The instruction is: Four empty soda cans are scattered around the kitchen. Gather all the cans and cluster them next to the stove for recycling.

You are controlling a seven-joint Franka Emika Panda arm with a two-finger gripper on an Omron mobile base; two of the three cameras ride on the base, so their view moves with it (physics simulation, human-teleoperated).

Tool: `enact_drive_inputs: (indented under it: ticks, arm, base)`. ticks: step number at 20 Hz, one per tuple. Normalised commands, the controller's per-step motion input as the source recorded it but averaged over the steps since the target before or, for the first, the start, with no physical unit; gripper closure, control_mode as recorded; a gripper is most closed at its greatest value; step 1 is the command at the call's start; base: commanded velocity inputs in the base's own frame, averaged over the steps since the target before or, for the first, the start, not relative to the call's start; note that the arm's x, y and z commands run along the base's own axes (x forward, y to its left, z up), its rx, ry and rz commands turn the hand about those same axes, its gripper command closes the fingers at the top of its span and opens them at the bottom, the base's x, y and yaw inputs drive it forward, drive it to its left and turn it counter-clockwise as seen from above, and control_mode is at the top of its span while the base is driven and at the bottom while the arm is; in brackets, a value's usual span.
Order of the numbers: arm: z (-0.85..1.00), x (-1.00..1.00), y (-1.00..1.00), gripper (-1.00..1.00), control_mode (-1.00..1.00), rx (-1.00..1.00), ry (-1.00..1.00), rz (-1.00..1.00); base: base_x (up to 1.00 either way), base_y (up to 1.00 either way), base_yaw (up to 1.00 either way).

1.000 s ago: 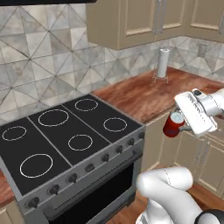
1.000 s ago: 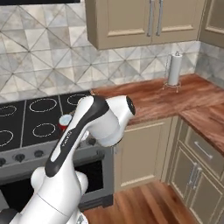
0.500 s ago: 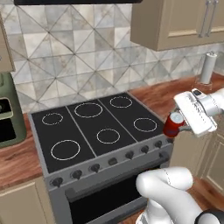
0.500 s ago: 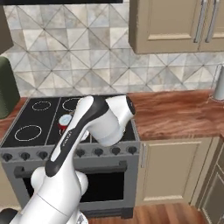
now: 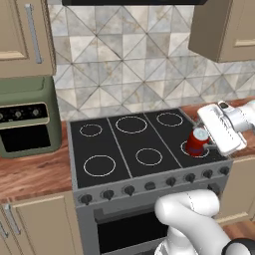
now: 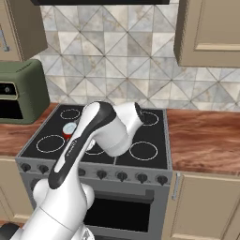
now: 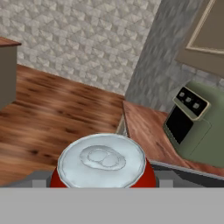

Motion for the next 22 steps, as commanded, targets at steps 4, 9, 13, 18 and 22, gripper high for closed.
enact_drive_inputs:
  ticks: [4,9,13,18,22]
  arm:
    - [0.0,0.0,0.0,1.0,1.0,0.0,0.0,0.0]
    - [0.0,0.0,0.0,1.0,1.0,0.0,0.0,0.0]
    - [0.0,0.0,0.0,1.0,1.0,0.0,0.0,0.0]
    - [0.0,0.0,0.0,1.0,1.0,0.0,0.0,0.0]
    - [0.0,0.0,0.0,1.0,1.0,0.0,0.0,0.0]
  base:
    - [0.36,-0.1,0.32]
    - [0.01,-0.23,0.18]
    - [-0.25,-0.26,0.12]
    - [-0.43,-0.29,0.08]
    - [-0.5,-0.36,0.05]
